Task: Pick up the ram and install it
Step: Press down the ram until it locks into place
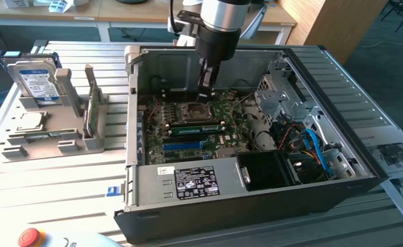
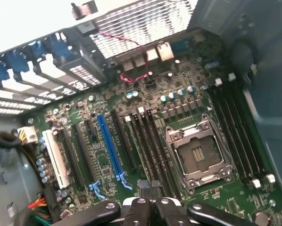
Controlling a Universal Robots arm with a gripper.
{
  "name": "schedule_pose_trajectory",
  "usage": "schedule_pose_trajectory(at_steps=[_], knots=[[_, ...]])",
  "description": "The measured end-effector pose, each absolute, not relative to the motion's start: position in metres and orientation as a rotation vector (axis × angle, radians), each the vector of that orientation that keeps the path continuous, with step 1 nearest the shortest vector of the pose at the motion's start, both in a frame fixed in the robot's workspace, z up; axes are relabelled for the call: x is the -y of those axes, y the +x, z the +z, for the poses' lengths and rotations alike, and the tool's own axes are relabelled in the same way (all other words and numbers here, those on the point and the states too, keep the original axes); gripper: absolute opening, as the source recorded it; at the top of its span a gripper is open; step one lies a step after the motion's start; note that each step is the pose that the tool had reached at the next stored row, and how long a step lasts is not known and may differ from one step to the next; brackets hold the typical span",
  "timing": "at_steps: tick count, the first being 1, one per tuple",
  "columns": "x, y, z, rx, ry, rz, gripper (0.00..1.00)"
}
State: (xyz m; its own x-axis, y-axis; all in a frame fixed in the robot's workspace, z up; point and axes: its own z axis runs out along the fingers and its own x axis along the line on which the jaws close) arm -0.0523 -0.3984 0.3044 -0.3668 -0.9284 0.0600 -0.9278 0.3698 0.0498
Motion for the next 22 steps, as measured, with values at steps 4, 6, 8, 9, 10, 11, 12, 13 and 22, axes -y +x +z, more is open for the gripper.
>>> schedule_pose_trajectory(at_steps=[4, 6, 8, 9, 10, 11, 12, 13, 22], knots=[[0.3984, -0.0523, 0.3044, 2.584, 1.647, -0.015, 0.10], [0.3984, -0.0523, 0.3044, 2.608, 1.608, -0.017, 0.10], [0.3984, -0.0523, 0.3044, 2.633, 1.568, -0.019, 0.10], [0.3984, -0.0523, 0.3044, 2.644, 1.549, -0.020, 0.10], [0.3984, -0.0523, 0.3044, 2.655, 1.530, -0.020, 0.10], [0.3984, -0.0523, 0.3044, 2.666, 1.512, -0.021, 0.10], [0.3985, -0.0523, 0.3044, 2.676, 1.494, -0.022, 0.10], [0.3984, -0.0523, 0.3044, 2.686, 1.475, -0.023, 0.10], [0.3985, -0.0523, 0.3044, 2.768, 1.316, -0.027, 0.10]])
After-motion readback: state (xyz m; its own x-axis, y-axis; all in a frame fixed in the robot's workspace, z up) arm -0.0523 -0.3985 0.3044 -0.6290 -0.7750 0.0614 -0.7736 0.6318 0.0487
